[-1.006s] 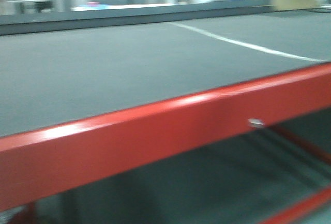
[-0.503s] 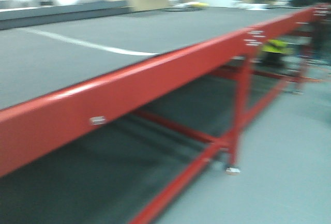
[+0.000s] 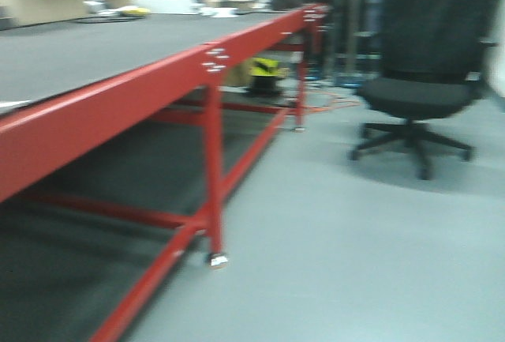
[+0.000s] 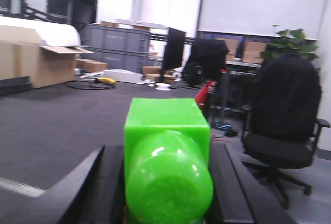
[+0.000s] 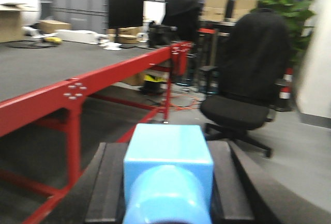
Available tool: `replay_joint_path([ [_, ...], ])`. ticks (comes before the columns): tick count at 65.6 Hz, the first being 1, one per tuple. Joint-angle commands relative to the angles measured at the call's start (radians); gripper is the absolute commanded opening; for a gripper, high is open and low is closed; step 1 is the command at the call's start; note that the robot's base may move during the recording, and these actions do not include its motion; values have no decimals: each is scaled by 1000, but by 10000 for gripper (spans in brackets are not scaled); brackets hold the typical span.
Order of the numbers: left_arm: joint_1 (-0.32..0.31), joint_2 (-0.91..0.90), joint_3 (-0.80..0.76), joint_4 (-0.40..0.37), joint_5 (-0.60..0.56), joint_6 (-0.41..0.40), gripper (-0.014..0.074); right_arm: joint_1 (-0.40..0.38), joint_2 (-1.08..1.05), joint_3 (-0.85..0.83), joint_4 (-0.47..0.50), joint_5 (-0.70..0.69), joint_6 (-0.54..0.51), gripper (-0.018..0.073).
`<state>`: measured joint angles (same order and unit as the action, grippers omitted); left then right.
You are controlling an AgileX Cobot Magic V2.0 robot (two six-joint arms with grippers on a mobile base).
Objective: Grab block from conveyor and place in blue bin
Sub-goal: 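Drive the base away from the conveyor, turning toward the bin shelf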
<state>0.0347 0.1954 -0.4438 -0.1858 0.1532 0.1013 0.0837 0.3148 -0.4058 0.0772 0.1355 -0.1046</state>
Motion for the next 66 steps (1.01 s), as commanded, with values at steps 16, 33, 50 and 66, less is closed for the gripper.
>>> replay_joint_path([
  [16,2,-3,1,-7,-14,0,-111,0,-5,-4,-7,-29,-2,-159],
  [33,2,-3,1,-7,-14,0,-111,0,-5,-4,-7,-32,-2,-159],
  [50,2,-3,1,-7,-14,0,-111,0,-5,-4,-7,-32,-2,-159],
  [66,2,-3,1,-7,-14,0,-111,0,-5,-4,-7,-32,-2,-159],
])
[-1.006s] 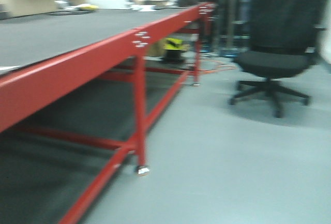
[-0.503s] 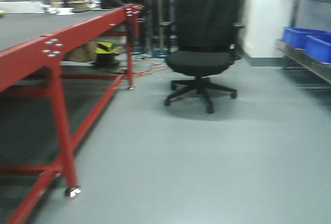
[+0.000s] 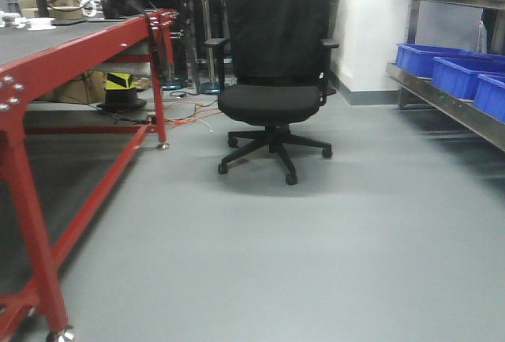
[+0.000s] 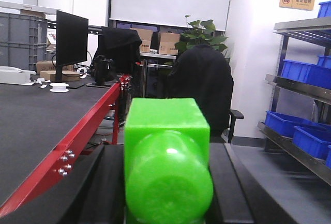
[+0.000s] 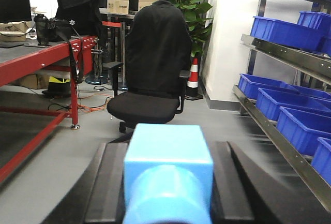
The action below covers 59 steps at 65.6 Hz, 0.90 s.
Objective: Grab block from conveyor and place in blue bin
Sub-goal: 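Drive the base away from the conveyor, turning toward the bin shelf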
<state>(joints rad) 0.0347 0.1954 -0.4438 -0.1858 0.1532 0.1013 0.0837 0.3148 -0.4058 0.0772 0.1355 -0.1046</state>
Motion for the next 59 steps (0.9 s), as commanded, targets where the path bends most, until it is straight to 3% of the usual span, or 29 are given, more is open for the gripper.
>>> replay_joint_path([
  [1,2,-3,1,-7,-14,0,-111,0,-5,-4,-7,-32,-2,-159],
  [59,2,-3,1,-7,-14,0,-111,0,-5,-4,-7,-32,-2,-159],
])
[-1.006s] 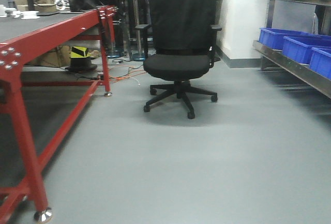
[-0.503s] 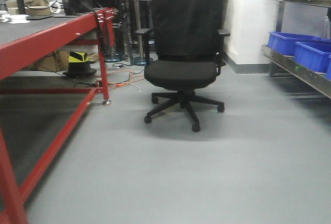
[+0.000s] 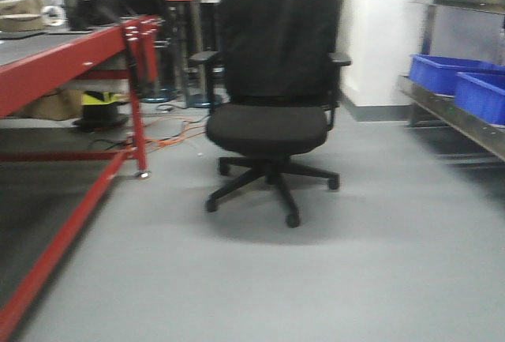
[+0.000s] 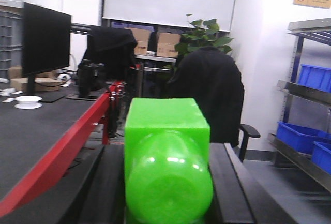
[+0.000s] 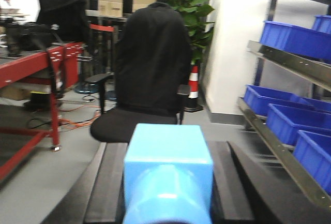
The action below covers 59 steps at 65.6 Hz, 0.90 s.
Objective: Grab block from conveyor and place in blue bin
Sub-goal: 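Drive the base away from the conveyor, turning toward the bin shelf, then drive up to the steel shelf of blue bins holding both blocks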
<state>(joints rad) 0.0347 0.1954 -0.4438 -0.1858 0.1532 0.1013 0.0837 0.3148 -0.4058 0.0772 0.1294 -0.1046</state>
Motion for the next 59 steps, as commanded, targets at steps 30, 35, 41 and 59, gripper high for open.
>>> replay_joint_path([
  [30,2,-3,1,-7,-14,0,-111,0,-5,-4,-7,-26,-2,-159],
  [35,2,-3,1,-7,-14,0,-111,0,-5,-4,-7,-26,-2,-159],
  [41,2,-3,1,-7,-14,0,-111,0,-5,-4,-7,-26,-2,-159],
  [59,2,-3,1,-7,-14,0,-111,0,-5,-4,-7,-26,-2,-159],
])
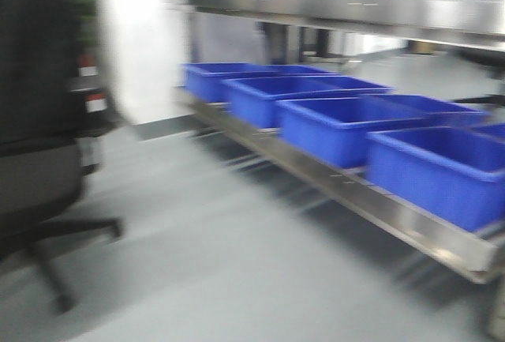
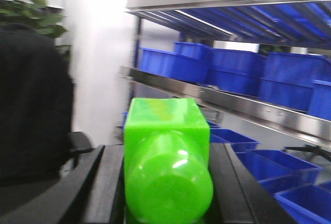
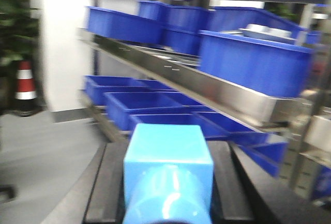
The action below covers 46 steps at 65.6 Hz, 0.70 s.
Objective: Grab block from conveyor and place in blue bin
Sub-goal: 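Drive up to the steel shelf of blue bins holding both blocks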
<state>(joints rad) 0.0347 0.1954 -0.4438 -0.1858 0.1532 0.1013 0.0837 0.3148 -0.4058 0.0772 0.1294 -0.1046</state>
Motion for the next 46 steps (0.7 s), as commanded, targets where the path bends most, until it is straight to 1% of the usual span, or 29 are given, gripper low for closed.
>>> replay_joint_path([
  [1,2,-3,1,-7,-14,0,-111,0,-5,-4,-7,-26,-2,-159],
  [46,2,-3,1,-7,-14,0,-111,0,-5,-4,-7,-26,-2,-159],
])
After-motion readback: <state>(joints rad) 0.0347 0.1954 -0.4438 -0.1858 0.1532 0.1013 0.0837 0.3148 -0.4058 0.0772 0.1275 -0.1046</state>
